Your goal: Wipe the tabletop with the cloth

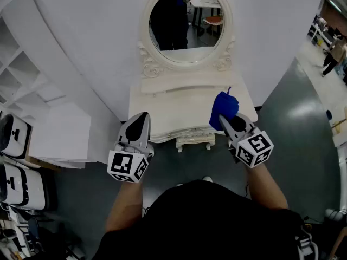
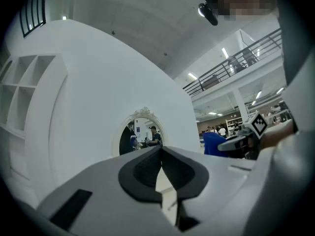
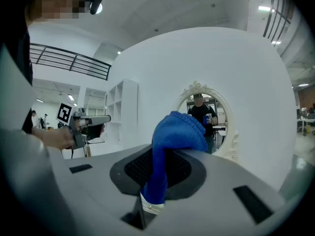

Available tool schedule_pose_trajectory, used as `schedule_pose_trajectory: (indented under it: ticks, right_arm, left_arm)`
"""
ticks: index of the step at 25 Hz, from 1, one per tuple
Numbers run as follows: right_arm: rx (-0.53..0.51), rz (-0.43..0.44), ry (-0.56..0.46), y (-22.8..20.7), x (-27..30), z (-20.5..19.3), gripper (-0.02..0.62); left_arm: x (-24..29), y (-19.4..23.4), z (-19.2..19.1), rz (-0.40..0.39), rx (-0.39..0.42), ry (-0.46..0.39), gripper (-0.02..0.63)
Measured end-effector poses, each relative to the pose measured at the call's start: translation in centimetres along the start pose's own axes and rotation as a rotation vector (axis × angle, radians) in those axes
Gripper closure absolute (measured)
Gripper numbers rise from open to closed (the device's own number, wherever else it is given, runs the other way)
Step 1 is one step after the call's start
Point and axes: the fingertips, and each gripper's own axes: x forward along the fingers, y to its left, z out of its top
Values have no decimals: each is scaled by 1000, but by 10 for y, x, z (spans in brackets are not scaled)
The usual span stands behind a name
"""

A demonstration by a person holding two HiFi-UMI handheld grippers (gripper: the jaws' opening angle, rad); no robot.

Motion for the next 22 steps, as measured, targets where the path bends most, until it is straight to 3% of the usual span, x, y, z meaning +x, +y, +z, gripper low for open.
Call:
schedule_pose_trajectory:
  ticks: [22]
  right_arm:
    - [29, -6, -3, 51, 43, 0, 557]
  left_arm:
    - [-38, 57, -24, -18, -52, 51, 594]
